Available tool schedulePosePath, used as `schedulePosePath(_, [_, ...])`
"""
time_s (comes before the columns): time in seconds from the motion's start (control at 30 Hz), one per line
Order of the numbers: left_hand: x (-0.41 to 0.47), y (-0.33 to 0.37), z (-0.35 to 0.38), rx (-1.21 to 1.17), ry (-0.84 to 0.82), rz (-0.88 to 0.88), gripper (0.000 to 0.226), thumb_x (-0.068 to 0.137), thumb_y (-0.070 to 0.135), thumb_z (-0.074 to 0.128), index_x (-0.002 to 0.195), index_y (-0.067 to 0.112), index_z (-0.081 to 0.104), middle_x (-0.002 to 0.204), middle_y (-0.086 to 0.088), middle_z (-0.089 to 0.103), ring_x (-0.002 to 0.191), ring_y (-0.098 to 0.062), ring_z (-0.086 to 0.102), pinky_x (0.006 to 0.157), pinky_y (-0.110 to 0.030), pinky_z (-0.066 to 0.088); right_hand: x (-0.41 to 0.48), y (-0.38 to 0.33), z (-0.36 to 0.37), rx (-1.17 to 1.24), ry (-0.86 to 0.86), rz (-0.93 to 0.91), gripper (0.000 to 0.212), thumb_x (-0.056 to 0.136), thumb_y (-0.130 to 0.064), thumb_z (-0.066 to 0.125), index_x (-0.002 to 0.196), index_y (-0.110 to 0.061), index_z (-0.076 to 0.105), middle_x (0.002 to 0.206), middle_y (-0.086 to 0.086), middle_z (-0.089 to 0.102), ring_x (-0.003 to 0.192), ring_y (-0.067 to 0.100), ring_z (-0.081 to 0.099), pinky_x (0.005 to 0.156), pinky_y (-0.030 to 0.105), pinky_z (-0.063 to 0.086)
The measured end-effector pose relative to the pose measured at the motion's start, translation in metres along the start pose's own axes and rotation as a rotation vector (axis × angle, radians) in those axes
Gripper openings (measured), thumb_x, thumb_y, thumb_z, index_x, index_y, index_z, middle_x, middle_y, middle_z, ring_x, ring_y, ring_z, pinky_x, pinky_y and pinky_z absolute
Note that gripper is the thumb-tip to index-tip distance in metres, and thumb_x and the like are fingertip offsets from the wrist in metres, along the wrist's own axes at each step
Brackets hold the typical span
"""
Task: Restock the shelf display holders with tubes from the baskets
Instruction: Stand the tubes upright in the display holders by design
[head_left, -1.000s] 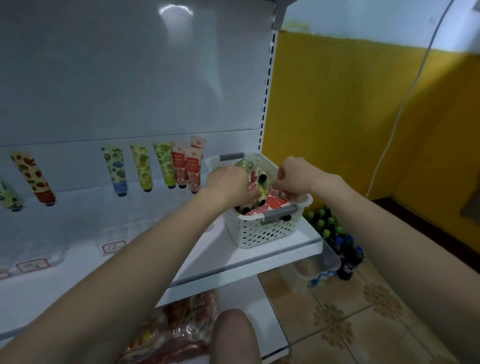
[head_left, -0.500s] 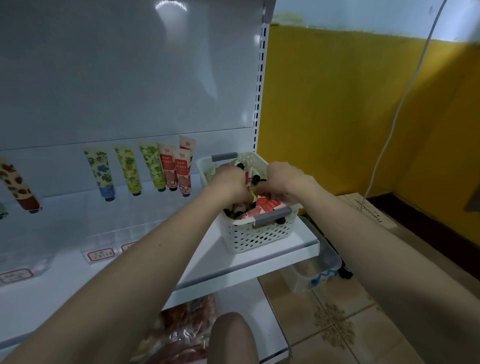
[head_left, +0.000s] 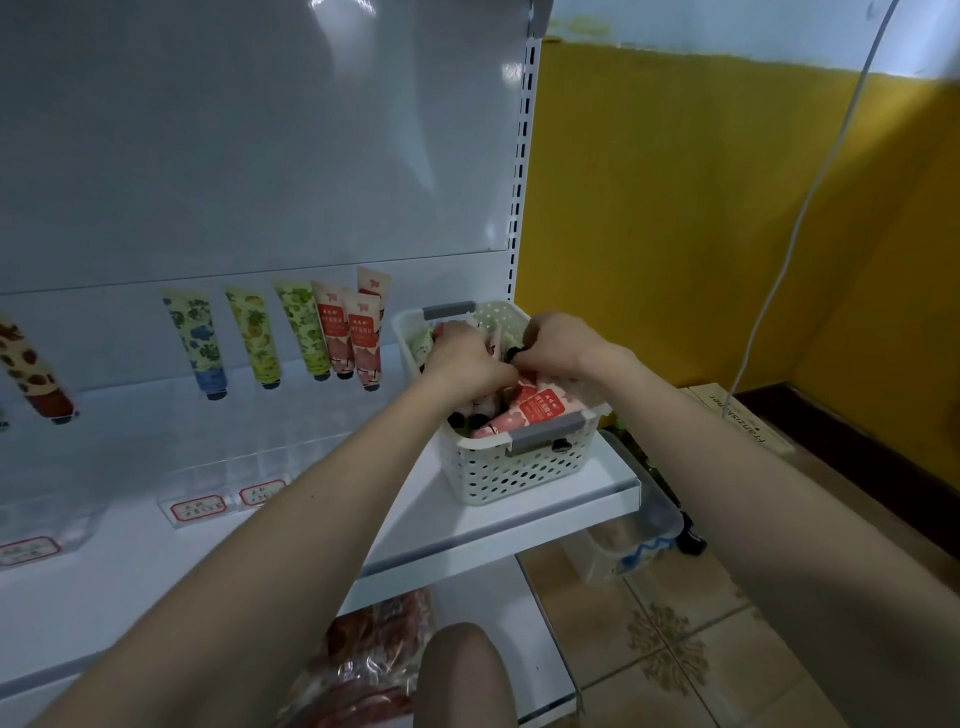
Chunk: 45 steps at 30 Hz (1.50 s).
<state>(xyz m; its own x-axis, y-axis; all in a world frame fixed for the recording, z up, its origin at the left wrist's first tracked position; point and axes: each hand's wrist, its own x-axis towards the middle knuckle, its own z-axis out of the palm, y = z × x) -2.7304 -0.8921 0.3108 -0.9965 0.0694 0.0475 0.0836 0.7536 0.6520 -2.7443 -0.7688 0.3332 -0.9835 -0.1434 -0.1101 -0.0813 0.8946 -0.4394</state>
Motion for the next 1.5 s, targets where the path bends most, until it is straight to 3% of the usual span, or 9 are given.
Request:
schedulePosePath(0.13, [-0.001, 0.004, -0.004, -0.026, 0.077, 0.026, 0.020, 0.078, 0.017, 0.067, 0.084, 0.010, 0.049, 0.079, -0.005, 0.056, 0.076, -0.022, 0.060, 0.052, -0.025, 0.044, 0.005, 0.003, -0.006, -0.106, 0.018, 0.027, 0.023, 0.082, -0.028, 0.066, 0.095, -0.009, 0.059, 0.086, 0.005, 0.063, 0.075, 0.018, 0.060, 0.064, 0.030, 0.051])
schedulePosePath(0.3, [-0.006, 0.003, -0.009, -0.202, 0.146, 0.053, 0.016, 0.083, 0.014, 0.061, 0.087, 0.011, 0.046, 0.074, 0.000, 0.050, 0.068, -0.015, 0.055, 0.050, -0.022, 0.040, 0.008, -0.006, -0.002, -0.101, 0.036, 0.009, 0.016, 0.083, -0.024, 0.064, 0.079, -0.011, 0.055, 0.074, 0.001, 0.058, 0.064, 0.013, 0.055, 0.057, 0.026, 0.048])
schedulePosePath(0.53, [-0.023, 0.005, -0.045, -0.650, 0.420, -0.008, 0.005, 0.081, 0.013, 0.059, 0.077, 0.015, 0.058, 0.080, -0.008, 0.062, 0.076, -0.022, 0.061, 0.069, -0.036, 0.053, 0.009, -0.018, -0.011, 0.269, 0.282, -0.038, 0.042, 0.082, -0.019, 0.063, 0.120, -0.003, 0.056, 0.099, 0.008, 0.061, 0.085, 0.019, 0.057, 0.072, 0.027, 0.046])
schedulePosePath(0.73, [-0.050, -0.001, -0.062, -0.745, 0.454, -0.010, 0.014, 0.082, 0.011, 0.058, 0.070, 0.019, 0.058, 0.065, 0.001, 0.056, 0.058, -0.012, 0.054, 0.052, -0.020, 0.042, -0.007, -0.041, -0.024, 0.467, 0.426, -0.171, 0.017, 0.082, -0.014, 0.063, 0.073, 0.001, 0.062, 0.061, 0.005, 0.050, 0.053, 0.014, 0.040, 0.050, 0.024, 0.030])
schedulePosePath(0.87, [-0.071, -0.018, -0.075, -0.787, 0.514, -0.015, 0.017, 0.086, 0.014, 0.055, 0.070, 0.013, 0.051, 0.063, -0.002, 0.049, 0.056, -0.017, 0.045, 0.051, -0.025, 0.036, -0.018, -0.041, -0.028, 0.676, 0.462, -0.188, 0.024, 0.084, -0.017, 0.066, 0.077, 0.004, 0.059, 0.070, 0.012, 0.059, 0.057, 0.019, 0.049, 0.055, 0.031, 0.043])
schedulePosePath(1.07, [-0.104, -0.051, -0.092, -0.816, 0.631, -0.083, 0.003, 0.086, 0.013, 0.051, 0.086, 0.011, 0.050, 0.083, -0.007, 0.058, 0.077, -0.023, 0.060, 0.071, -0.038, 0.048, -0.044, -0.050, -0.021, 1.595, 0.245, -0.027, 0.009, 0.085, 0.001, 0.062, 0.088, 0.006, 0.055, 0.084, 0.015, 0.061, 0.064, 0.015, 0.065, 0.056, 0.019, 0.054])
schedulePosePath(1.2, [-0.128, -0.071, -0.093, -0.776, 0.639, -0.093, 0.012, 0.078, 0.018, 0.056, 0.085, 0.017, 0.047, 0.093, -0.018, 0.063, 0.081, -0.032, 0.065, 0.072, -0.048, 0.053, -0.062, -0.063, -0.005, 2.196, -0.092, 0.074, 0.031, 0.084, 0.004, 0.058, 0.113, 0.008, 0.048, 0.088, 0.022, 0.055, 0.067, 0.022, 0.060, 0.056, 0.027, 0.058])
schedulePosePath(1.3, [-0.141, -0.090, -0.091, -0.700, 0.653, -0.122, 0.009, 0.087, 0.008, 0.052, 0.093, 0.011, 0.044, 0.080, -0.008, 0.056, 0.064, -0.016, 0.060, 0.056, -0.032, 0.049, -0.070, -0.079, 0.012, 2.248, -0.203, 0.100, 0.019, 0.084, 0.004, 0.055, 0.102, 0.006, 0.049, 0.089, 0.025, 0.053, 0.073, 0.026, 0.059, 0.064, 0.032, 0.058])
schedulePosePath(1.5, [-0.159, -0.125, -0.085, -0.591, 0.585, -0.191, 0.008, 0.089, 0.009, 0.050, 0.087, 0.011, 0.043, 0.074, -0.007, 0.049, 0.073, -0.024, 0.053, 0.055, -0.029, 0.042, -0.070, -0.109, 0.045, 1.947, -0.277, 0.024, 0.002, 0.087, 0.000, 0.050, 0.088, -0.003, 0.050, 0.091, 0.018, 0.055, 0.079, 0.024, 0.060, 0.073, 0.034, 0.056])
